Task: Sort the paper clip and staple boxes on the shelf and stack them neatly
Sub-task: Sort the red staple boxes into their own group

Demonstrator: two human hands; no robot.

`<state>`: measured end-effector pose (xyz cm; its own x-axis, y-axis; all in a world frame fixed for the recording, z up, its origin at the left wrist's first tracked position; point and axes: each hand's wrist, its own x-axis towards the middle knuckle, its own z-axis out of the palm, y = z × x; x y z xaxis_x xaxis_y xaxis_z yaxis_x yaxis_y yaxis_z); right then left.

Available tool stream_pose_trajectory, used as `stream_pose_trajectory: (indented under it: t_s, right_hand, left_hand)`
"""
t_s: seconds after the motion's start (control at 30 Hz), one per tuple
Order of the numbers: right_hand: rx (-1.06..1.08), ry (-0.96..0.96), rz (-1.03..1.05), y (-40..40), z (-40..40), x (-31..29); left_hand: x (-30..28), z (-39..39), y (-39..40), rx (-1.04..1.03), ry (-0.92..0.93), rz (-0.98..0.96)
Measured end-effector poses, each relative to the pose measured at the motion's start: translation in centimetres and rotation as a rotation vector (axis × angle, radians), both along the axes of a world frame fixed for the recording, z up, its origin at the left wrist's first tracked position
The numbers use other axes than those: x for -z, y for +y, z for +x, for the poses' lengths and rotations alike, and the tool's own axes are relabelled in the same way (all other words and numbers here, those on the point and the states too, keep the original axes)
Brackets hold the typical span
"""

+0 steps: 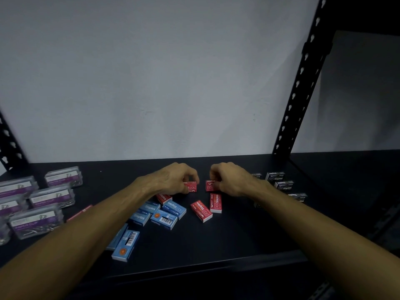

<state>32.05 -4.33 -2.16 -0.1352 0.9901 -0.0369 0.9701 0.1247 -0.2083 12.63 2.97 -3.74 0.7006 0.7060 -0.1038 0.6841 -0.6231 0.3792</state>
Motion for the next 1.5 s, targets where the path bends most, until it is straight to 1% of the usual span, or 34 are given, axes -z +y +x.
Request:
stream_pose_trajectory:
  t_s: [0.07, 0.2, 0.3, 0.37, 0.53, 0.7, 0.83, 0.93, 1.07, 1.13, 1.5]
  right_hand:
    - [0.001, -0.002, 0.022, 0.0, 0.1, 0.1]
    - [0.011, -0.009, 0.055, 0.0, 0.3, 0.2]
    - [0.016, -0.017, 0.067, 0.0, 0.4, 0.4]
    - [0.015, -0.023, 0.071, 0.0, 0.4, 0.6]
    - [0.014, -0.022, 0.091, 0.1, 0.4, 0.8]
    - [0.008, -0.028, 0.104, 0.0, 0.5, 1.0]
    - [0.004, -0.025, 0.104, -0.2, 0.5, 0.9]
    - [0.002, -0.029, 0.099, -0.3, 0.6, 0.8]
    - [-0.011, -0.035, 0.101, -0.3, 1.0, 0.9]
    - [-0.014, -0.043, 0.096, -0.3, 1.3, 0.9]
    - [0.001, -0.088, 0.081, 0.1, 2.3, 1.0]
  left_hand:
    - [-0.2, 0.1, -0.1, -0.013, -0.055, -0.014]
    - [-0.4, 0.1, -0.2, -0.106, -0.234, -0.009]
    - [-0.2, -0.1, -0.2, -0.121, -0.276, -0.004]
    - [0.0, -0.3, -0.3, -0.111, -0.269, -0.014]
    - [0.0, -0.3, -0.6, -0.08, -0.166, 0.034]
    - [-0.3, -0.1, -1.0, -0.147, -0.292, 0.052]
    - [0.5, -0.3, -1.3, -0.179, -0.324, 0.05]
    - [0.8, -0.7, -1.1, -0.187, -0.318, 0.044]
    - [1.1, -1.5, -0.9, -0.162, -0.189, 0.061]
    - [1.2, -1.7, -0.8, -0.158, -0.16, 0.077]
    - [1.5, 2.0, -1.0, -0.106, -0.234, 0.081]
